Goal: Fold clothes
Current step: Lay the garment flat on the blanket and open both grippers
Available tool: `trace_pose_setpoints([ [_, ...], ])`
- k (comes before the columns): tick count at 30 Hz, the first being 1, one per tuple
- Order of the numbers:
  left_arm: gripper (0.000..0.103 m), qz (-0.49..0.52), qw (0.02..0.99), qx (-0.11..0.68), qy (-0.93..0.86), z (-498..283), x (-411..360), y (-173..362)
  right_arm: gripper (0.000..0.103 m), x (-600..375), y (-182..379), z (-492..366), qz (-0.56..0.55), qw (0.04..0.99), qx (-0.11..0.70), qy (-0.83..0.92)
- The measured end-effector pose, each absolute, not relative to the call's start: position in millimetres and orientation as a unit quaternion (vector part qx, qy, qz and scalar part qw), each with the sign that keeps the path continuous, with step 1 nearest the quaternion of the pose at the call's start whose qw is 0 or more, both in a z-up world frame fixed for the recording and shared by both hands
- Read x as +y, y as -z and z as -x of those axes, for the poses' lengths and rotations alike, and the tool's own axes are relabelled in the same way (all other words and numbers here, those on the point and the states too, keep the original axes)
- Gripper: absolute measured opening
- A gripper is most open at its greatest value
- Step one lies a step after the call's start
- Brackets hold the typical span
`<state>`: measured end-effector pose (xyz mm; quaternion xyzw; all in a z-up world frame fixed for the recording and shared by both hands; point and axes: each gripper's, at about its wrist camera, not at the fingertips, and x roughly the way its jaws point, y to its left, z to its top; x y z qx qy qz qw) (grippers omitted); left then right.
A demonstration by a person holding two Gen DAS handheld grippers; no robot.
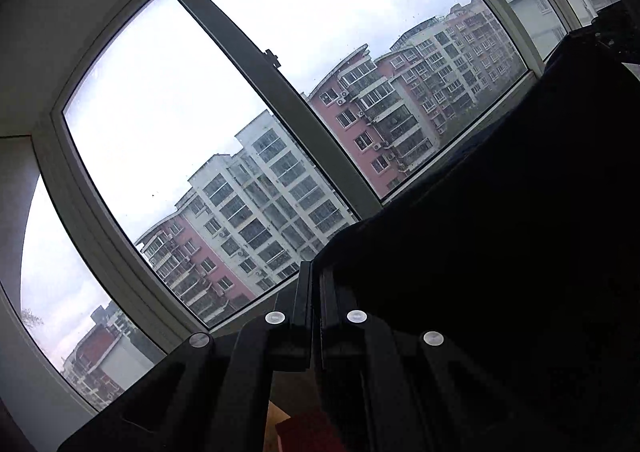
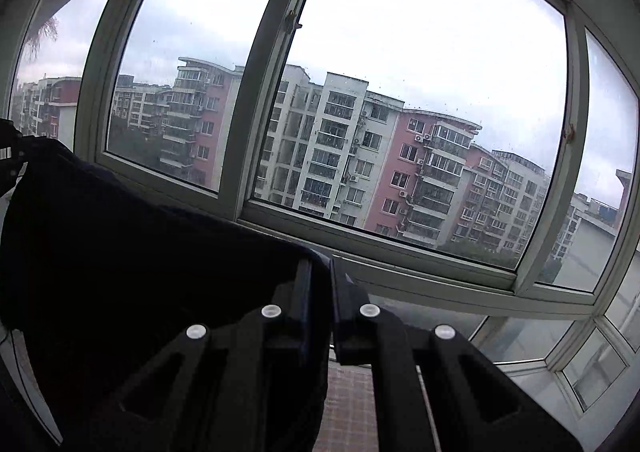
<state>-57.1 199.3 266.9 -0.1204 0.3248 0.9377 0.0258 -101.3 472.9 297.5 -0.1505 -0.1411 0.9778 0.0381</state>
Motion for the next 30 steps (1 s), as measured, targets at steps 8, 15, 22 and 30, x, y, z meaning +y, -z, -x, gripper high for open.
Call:
trace_pose_setpoints([
  [8,0.002,0.266,0.011,0.329,-0.906,233,242,-90,0.008,488,-119,280,0.270,0.052,-0.167,-0.947],
  [15,0.016,0.410,0.029,0.293,-0.863,273,244,71,0.031,488,39,317,0.410,0.017,-0.150,-0.900],
  [22,0.025,0.459,0.049,0.231,-0.857,241,162,111,0.055,536,128,255,0.497,0.019,-0.045,-0.867],
  [30,0.026,0.580,0.108,0.150,-0.793,80,94,210,0.055,541,199,144,0.563,0.030,0.039,-0.825],
])
